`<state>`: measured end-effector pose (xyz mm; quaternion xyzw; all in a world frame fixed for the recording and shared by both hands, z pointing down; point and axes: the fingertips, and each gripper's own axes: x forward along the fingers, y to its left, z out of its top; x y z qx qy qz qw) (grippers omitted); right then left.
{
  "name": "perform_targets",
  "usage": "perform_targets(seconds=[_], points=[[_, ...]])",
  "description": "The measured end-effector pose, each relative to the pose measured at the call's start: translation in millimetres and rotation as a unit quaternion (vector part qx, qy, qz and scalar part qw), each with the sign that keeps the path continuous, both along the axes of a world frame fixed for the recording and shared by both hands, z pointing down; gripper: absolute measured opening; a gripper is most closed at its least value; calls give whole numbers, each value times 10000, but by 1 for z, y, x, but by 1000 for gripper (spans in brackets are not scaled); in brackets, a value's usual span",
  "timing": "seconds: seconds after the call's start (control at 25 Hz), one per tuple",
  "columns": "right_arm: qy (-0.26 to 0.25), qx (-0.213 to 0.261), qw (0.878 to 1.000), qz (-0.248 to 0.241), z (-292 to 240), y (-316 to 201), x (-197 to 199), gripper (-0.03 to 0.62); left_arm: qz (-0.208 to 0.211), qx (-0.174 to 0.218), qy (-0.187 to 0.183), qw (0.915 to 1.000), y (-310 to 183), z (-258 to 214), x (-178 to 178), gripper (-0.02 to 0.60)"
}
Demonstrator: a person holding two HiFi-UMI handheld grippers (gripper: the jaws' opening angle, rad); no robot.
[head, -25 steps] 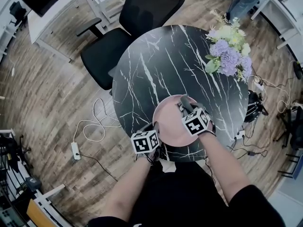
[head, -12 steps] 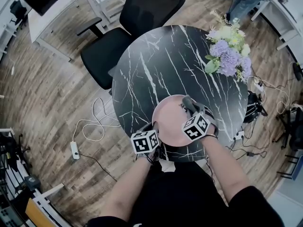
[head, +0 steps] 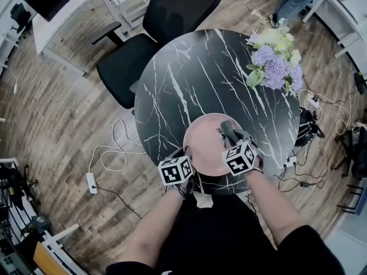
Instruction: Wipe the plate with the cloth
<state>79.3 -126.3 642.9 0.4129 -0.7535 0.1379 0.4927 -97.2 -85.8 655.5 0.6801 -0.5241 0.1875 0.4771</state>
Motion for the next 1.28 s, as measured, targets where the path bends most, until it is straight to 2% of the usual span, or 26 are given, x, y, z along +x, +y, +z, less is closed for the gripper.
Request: perform_targets(seconds=[0.2,0.32,0.6,0.72,0.96,1.28], points=[[-1027,-534,9929,270,-2,26,-33,107,-21,-27,-7,10000,1,1,1,38],[-1599,-867,9824,431,2,39,-55,107,-18,-23,-24,10000,1,1,0,38],[-2421,-1691,9538,547,4,67,-109,107,-75,-27,-26,10000,0,0,-1,38],[-2389,-1785,9536,419,9,73,-122,107,-91,-32,-28,9999,1,0,0,38],[-1927,-1651,9673,-24,16,72,-122,107,-80,2,-32,10000,1,2,0,38],[-1280,-1388,9809,-469,11,72,-96,109,-60,33,-51,10000,1,0,0,38]])
